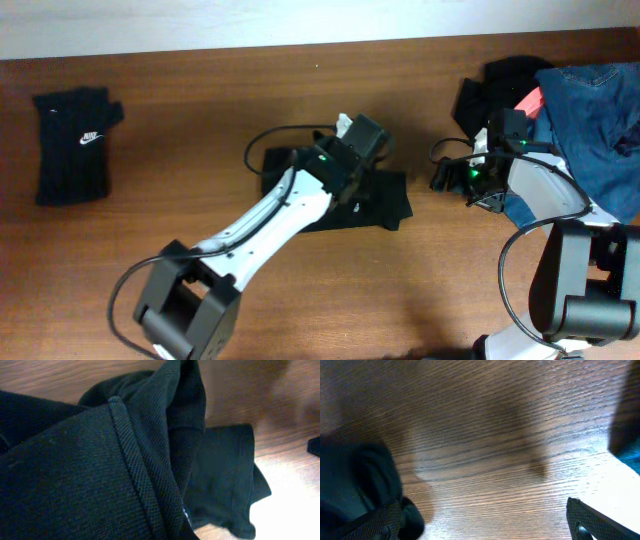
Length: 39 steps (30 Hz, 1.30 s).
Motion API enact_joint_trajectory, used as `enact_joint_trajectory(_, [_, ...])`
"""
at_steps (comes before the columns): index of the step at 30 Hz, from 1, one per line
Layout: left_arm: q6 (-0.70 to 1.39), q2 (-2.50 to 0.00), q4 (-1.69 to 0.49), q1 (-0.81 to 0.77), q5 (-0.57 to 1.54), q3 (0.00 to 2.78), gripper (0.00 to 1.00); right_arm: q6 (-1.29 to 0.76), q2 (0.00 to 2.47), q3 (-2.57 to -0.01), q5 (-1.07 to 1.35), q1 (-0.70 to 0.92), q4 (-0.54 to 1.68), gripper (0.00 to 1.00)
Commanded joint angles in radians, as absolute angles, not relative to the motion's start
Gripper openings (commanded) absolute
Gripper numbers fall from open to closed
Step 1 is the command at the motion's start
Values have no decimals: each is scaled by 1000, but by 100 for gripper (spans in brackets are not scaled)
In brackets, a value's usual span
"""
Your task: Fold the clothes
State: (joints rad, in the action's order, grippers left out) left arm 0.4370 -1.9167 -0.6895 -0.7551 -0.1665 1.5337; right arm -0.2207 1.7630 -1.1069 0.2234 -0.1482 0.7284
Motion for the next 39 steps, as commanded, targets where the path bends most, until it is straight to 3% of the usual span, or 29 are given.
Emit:
enact_joint_trajectory(1, [456,-1961,-648,-782,-152,1553,1,-205,1772,-1102,239,-150,730,99])
enact_joint_trajectory(8, [456,-2000,-606,-826,-135,1553,1,-205,1772,-1102,235,-150,733,99])
enact_joint_trajectory(13, [455,-2000,-567,-860,-97,1553,9,-205,1772,-1102,235,-150,733,99])
enact_joint_trajectory(15, [455,-2000,-555,-870,-72,1553,25,-205,1772,-1102,236,-150,733,99])
enact_joint_trajectory(19, [417,-2000,-545,-875,-70,1553,77,-205,1772,-1102,236,-150,733,99])
enact_joint_trajectory(21, [395,-2000,-545,-875,-70,1553,94,-205,1772,-1102,236,-150,732,99])
enact_joint_trajectory(22, [388,-2000,-545,-875,-70,1554,96,-205,1772,-1102,236,-150,732,98])
enact_joint_trajectory(28, [385,-1985,-559,-874,-86,1586,97,-206,1772,-1102,236,-150,732,99])
enact_joint_trajectory(34, [366,-1962,-647,-871,-341,1600,96,-185,1757,-1103,282,-150,723,96])
enact_joint_trajectory(39, [398,-1951,-761,-812,-363,1600,96,-102,1626,-1159,284,-153,780,95])
